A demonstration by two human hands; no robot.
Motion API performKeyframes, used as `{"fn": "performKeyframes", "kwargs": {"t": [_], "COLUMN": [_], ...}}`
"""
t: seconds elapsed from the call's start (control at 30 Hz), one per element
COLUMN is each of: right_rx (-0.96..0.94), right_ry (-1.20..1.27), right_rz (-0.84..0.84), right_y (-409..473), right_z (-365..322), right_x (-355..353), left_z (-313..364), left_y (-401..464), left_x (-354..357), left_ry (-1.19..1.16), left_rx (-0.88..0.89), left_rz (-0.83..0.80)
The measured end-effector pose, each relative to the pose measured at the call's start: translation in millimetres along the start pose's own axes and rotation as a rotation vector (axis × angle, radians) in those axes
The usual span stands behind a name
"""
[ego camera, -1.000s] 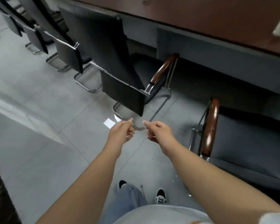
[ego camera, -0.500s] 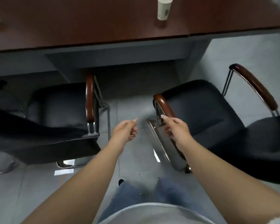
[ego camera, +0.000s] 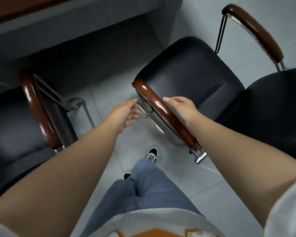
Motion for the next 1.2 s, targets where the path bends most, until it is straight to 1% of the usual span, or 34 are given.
{"fn": "performKeyframes", "kwargs": {"t": [0.13,0.2,0.27,0.37,0.5,0.57,0.63,0.67,0.77,0.93,1.07,1.2], "right_rx": [0.074,0.158,0.233,0.307,0.377,0.421,0.466,0.481,0.505,0.515,0.528,0.498], "right_ry": [-0.105,-0.148,-0.181,-0.163,-0.135,-0.109,-0.094,-0.082,-0.066,0.046,0.054,0.02], "right_rz": [-0.074,-0.119,-0.153,-0.109,-0.019,0.013,0.011,0.015,0.038,0.049,0.029,0.052], "right_y": [34.4,49.3,58.3,68.3,69.0,71.0,70.9,73.8,81.2,103.7,123.0,128.0], "right_z": [-0.5,4.7,9.1,7.9,2.2,-4.0,-13.5,-25.1,-51.4,-94.6,-100.6,-98.7], "right_x": [17.7,26.7,32.0,34.0,42.4,43.7,45.1,48.3,58.6,95.4,141.8,150.6], "left_z": [9.8,11.8,11.1,14.6,15.8,22.5,34.3,48.7,84.0,131.6,134.7,132.2], "left_y": [38.5,60.3,75.1,91.0,110.7,114.4,116.6,121.3,130.7,162.1,189.9,191.2], "left_x": [14.1,21.0,30.2,40.2,35.9,31.9,27.2,23.2,10.0,-21.8,-59.3,-63.9], "left_ry": [0.082,0.086,0.049,-0.09,-0.193,-0.191,-0.145,-0.123,-0.068,-0.013,-0.005,-0.031], "left_rx": [-0.02,-0.056,-0.096,-0.144,-0.192,-0.2,-0.196,-0.188,-0.144,-0.107,-0.122,-0.079], "left_rz": [-0.015,-0.012,-0.043,-0.111,-0.22,-0.26,-0.287,-0.302,-0.284,-0.214,-0.145,-0.146]}}
Point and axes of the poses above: each hand's wrist, its own y-axis towards the middle knuckle, its own x-axis out of the palm, z = x × y, the point moved 5 cm from there along y, towards the middle knuckle
